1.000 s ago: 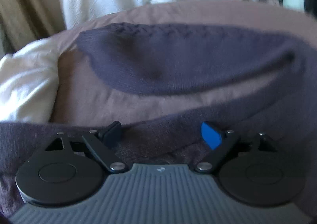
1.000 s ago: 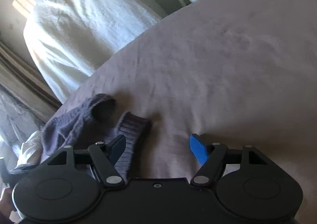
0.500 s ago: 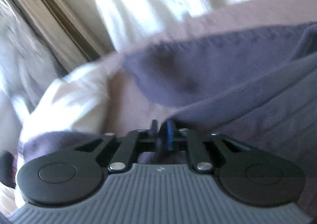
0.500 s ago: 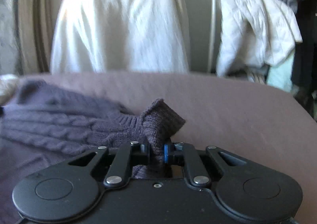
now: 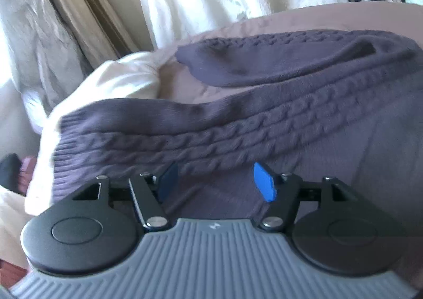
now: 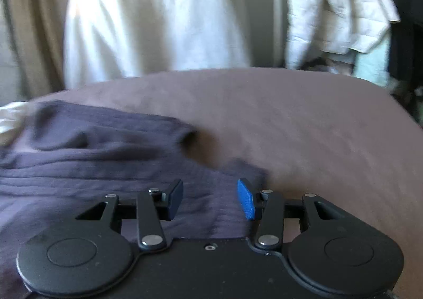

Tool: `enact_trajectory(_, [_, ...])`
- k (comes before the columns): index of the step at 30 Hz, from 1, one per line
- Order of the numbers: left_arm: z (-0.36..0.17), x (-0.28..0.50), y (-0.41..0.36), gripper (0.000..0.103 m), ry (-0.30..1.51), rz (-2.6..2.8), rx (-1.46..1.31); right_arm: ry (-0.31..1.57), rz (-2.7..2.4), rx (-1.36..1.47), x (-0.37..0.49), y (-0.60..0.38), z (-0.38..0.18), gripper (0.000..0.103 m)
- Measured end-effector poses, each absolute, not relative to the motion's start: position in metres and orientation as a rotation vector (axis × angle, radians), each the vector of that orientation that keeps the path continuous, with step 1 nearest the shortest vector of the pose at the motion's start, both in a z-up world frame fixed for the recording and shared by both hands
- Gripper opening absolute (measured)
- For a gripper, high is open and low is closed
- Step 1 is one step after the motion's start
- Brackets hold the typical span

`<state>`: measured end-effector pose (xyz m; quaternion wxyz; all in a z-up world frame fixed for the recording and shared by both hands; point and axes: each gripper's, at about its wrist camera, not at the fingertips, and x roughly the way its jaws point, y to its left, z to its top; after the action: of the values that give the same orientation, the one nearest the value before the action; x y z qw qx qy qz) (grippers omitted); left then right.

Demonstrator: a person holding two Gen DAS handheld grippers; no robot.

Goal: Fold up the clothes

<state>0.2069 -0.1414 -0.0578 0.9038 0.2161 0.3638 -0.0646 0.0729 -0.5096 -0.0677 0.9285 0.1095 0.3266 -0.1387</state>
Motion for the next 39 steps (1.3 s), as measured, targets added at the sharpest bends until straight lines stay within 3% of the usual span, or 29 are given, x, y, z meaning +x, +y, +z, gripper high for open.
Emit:
enact_trajectory(6, [-0.035, 0.131, -0.114, 0.073, 0.763, -0.118, 0.439, 0.680, -0.011, 0.182, 0.037, -0.453, -0.039, 0.051])
enact_trajectory(8, [-0.034, 0.104, -0.100, 0.078, 0.781, -0.078, 0.392, 0.689, 0.073, 0.134, 0.021, -0.431, -0.033, 0.056])
enact_trajectory(15, [-0.058, 0.032, -0.038, 0.081, 0.928, 0.110, 0.061, 0.767, 0.315, -0.029, -0.028, -0.361, -0.038, 0.059])
enact_trajectory(23, [-0.059, 0.024, -0.004, 0.081, 0.918, 0.160, -0.031, 0.841, 0.383, -0.068, -0.039, -0.315, -0.061, 0.059])
enact_trajectory(30, [-0.084, 0.031, 0.002, 0.082, 1.000, 0.175, 0.018, 0.887, 0.447, -0.184, -0.028, -0.273, -0.067, 0.059])
enact_trajectory(36, [-0.089, 0.034, 0.008, 0.082, 0.968, 0.212, 0.067, 0.934, 0.503, -0.213, -0.021, -0.244, -0.075, 0.059])
enact_trajectory(39, [-0.097, 0.036, 0.016, 0.082, 0.983, 0.196, 0.051, 0.974, 0.524, -0.238, -0.017, -0.229, -0.083, 0.063])
